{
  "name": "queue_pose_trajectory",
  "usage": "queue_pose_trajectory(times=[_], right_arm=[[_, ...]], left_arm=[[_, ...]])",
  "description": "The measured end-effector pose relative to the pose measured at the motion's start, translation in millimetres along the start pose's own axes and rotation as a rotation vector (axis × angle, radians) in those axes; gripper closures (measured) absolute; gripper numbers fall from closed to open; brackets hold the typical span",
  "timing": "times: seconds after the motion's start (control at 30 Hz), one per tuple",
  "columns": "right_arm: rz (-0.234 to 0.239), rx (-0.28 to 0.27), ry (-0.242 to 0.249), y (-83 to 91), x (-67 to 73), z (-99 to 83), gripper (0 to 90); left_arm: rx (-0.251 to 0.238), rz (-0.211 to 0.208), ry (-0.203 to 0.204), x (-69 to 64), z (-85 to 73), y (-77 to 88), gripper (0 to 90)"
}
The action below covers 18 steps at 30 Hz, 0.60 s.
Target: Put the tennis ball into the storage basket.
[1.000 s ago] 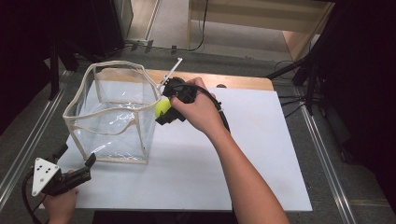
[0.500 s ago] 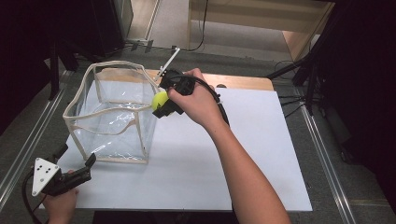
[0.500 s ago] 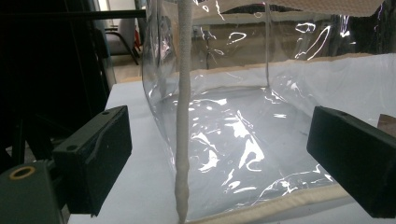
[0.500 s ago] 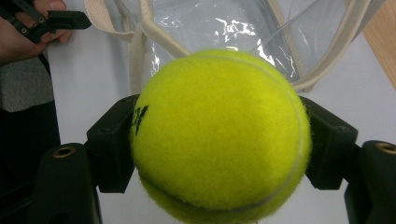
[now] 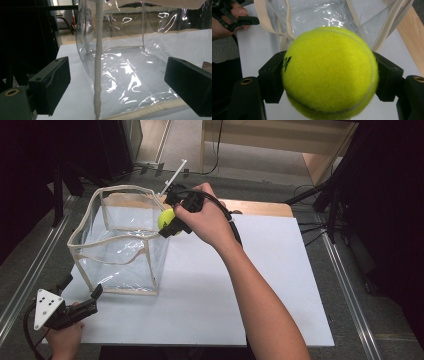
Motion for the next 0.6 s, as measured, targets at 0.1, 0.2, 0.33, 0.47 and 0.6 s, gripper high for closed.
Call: queue_pose_trajectory(times=[0.1, 0.2, 0.33, 0.47, 0.6], right_arm=[[0.001, -0.003, 0.002, -0.5, -0.4, 6.1, 23.8], [-0.009, 0.002, -0.002, -1.4, -0.4, 8.6, 23.7], [-0.004, 0.002, 0.011, -5.5, -2.7, 12.7, 23.7], [-0.007, 0.000, 0.003, -8.1, -3.8, 15.6, 23.7], [-0.010, 0.004, 0.007, -10.3, -5.6, 18.2, 23.7]], left_arm=[[0.000, 0.000, 0.002, 0.1, 0.0, 0.0, 6.9], [-0.001, -0.001, 0.002, 0.1, 0.0, 0.0, 6.9], [-0.004, -0.001, 0.006, 0.2, 0.1, 0.0, 6.9], [-0.005, -0.002, 0.006, 0.4, 0.1, -0.1, 6.9], [-0.004, -0.003, 0.006, 0.6, 0.2, 0.0, 6.9]])
Point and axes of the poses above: each handheld gripper's, and its own axes: y roughly backward along the jaws, z roughly out of its top, x roughly to its left, the point moved 4 cm from there along -y, roughly forward along the jaws, and after that the axes turned 1 degree about -x, right-handed, at the moved point
